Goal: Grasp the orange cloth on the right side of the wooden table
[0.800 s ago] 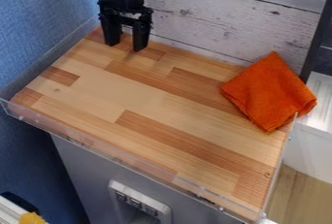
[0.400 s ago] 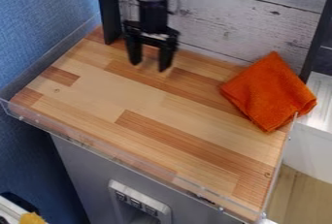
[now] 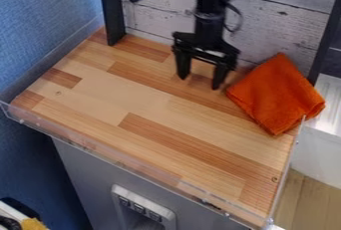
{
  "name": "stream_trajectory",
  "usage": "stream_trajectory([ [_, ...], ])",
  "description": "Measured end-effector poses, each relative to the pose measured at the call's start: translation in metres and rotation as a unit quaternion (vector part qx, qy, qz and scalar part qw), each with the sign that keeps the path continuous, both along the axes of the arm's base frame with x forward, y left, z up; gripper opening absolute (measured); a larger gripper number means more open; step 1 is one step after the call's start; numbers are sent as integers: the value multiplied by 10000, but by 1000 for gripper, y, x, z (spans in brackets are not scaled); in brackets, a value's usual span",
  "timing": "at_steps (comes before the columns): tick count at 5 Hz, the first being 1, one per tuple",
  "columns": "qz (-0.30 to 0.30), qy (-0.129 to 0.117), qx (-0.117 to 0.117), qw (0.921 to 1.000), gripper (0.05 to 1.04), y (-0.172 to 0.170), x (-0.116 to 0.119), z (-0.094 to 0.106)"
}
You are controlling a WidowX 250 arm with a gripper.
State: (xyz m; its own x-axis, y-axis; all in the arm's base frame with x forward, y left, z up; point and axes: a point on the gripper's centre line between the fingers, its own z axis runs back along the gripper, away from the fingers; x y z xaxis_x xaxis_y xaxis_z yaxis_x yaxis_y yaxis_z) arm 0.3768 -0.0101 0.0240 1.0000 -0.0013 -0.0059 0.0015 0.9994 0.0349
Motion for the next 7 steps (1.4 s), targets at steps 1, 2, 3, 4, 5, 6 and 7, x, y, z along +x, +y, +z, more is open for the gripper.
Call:
stream_trajectory([
  [1, -27, -228, 60, 9997, 998, -34, 3, -1],
  [2, -47, -341, 46, 9994, 997, -64, 1, -1],
  [3, -48, -353, -9, 9994, 999, -81, -3, -2],
  [4, 34, -323, -96, 9994, 998, -85, -5, -3],
  [5, -4, -285, -173, 9994, 994, -91, -6, -3],
  [6, -26, -169, -214, 9996, 994, -93, -10, -3],
  [7, -57, -170, -268, 9995, 994, -95, -6, 5],
])
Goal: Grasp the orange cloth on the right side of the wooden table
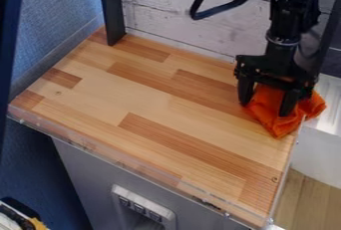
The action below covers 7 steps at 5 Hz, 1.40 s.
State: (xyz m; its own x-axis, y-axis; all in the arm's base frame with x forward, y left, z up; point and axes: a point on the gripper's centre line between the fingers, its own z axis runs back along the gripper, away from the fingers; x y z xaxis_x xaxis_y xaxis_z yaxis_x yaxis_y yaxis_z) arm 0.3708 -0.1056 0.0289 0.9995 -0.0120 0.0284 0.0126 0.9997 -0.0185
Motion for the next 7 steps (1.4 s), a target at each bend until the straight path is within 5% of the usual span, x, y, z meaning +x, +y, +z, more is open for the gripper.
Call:
stream_trajectory([
  [3, -7, 230, 28, 9997, 999, -1, 1, -10],
  [7, 71, 192, 86, 9998, 997, -2, 11, -2],
])
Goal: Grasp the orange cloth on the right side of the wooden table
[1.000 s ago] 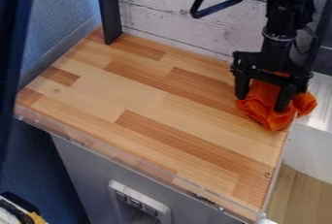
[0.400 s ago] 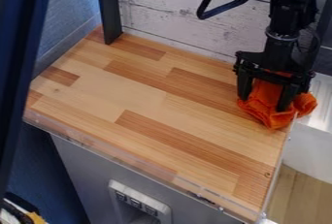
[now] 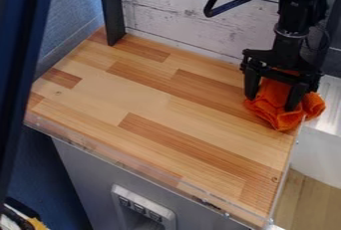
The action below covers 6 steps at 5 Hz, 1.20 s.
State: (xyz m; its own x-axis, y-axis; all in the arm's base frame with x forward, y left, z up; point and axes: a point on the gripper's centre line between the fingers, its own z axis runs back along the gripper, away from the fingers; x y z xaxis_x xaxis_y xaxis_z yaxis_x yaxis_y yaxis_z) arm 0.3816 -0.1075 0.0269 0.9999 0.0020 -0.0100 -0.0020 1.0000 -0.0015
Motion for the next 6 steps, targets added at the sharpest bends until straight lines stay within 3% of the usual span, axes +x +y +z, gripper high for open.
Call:
stream_trajectory([
  [3, -32, -168, 3, 9999, 999, -1, 8, -4],
  [6, -67, -103, 28, 9999, 999, 1, 4, -9],
])
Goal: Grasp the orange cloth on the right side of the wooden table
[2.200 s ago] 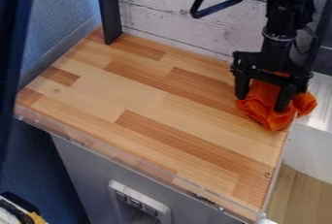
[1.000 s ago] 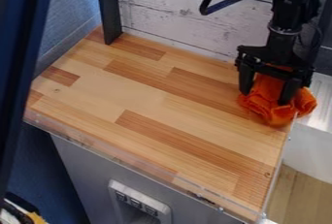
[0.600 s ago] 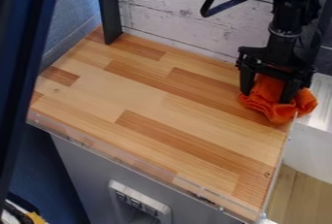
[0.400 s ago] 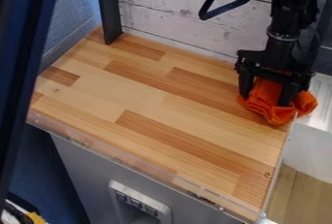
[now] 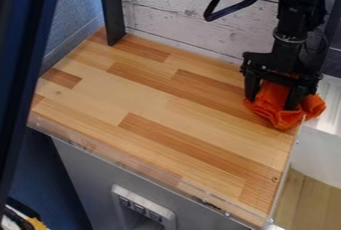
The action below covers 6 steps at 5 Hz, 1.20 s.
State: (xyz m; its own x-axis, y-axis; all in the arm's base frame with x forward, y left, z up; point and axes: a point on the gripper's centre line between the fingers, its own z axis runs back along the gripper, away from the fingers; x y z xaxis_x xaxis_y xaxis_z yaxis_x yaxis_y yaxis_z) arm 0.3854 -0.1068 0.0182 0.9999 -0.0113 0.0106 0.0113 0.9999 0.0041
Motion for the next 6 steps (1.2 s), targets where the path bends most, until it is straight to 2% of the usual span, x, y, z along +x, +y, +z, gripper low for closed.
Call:
stream_trajectory([
  [3, -63, 65, 26, 10000, 997, -1, 5, 0],
  [6, -78, 81, -33, 9999, 999, -1, -4, -5],
])
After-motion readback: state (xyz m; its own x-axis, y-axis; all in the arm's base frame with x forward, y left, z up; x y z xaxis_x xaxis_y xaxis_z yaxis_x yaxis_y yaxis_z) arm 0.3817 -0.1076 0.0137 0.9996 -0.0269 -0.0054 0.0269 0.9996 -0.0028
